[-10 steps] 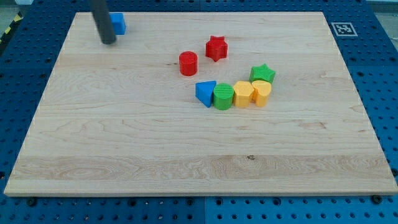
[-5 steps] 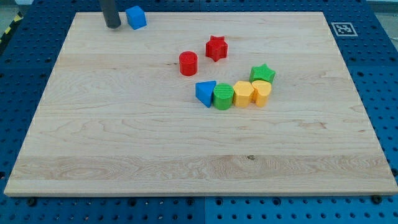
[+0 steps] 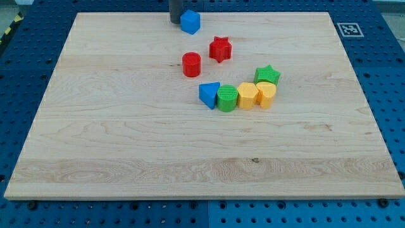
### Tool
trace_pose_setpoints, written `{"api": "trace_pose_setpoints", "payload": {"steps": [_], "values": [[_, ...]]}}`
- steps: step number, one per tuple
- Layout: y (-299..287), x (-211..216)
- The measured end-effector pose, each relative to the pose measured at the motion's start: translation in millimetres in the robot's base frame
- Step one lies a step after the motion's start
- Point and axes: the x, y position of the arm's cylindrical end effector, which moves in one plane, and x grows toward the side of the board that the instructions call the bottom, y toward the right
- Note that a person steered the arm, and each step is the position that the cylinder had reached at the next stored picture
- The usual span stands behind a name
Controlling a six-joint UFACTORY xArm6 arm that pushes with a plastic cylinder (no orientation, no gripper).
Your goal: Place the cube above the green star
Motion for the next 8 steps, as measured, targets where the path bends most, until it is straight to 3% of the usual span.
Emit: {"api": "trace_pose_setpoints", "payload": {"steps": [4,8], "values": [[14,0],[17,38]]}}
